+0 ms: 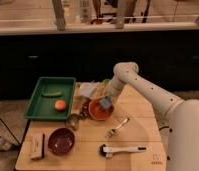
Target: Place sponge in red bowl
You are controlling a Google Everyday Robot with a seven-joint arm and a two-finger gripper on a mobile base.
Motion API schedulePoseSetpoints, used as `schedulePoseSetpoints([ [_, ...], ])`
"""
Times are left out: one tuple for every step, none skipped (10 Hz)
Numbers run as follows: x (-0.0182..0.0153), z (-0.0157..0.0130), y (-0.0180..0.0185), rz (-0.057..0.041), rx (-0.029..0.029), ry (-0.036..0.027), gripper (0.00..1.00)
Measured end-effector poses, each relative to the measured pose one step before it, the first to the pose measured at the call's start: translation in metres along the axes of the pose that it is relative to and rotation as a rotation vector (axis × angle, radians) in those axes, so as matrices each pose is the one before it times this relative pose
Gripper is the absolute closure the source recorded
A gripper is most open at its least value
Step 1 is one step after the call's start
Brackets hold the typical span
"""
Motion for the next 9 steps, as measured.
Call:
schedulePoseSetpoints([
  [-0.00993, 0.00330, 0.00159, -0.00981, -0.02219, -0.00162, 0.76],
  [-0.00597, 0.00236, 0.00203, -0.00508, -0.01394, -0.00119, 0.65],
  [-0.00204, 0.00064, 0.00110, -0.00088, -0.00832, -0.00015, 0.53],
  [-0.00093, 0.00024, 0.00059, -0.00040, -0.00591, 0.00013, 0.46],
  [-0.00216, 0.00082, -0.00068, -0.00153, -0.00798, -0.00053, 0.33],
  [-0.00123, 0.00054, -0.00008, -0.00041, -0.00504, -0.00061, 0.26],
  [-0.00106, -0.00010, -0.00107, -0.00061, -0.00488, 0.00126, 0.20],
  [-0.00082, -0.00067, -0.00039, -0.00024, -0.00475, 0.00077, 0.20],
  [-0.00088, -0.00071, -0.00082, -0.00090, -0.00313, 0.00052, 0.20],
])
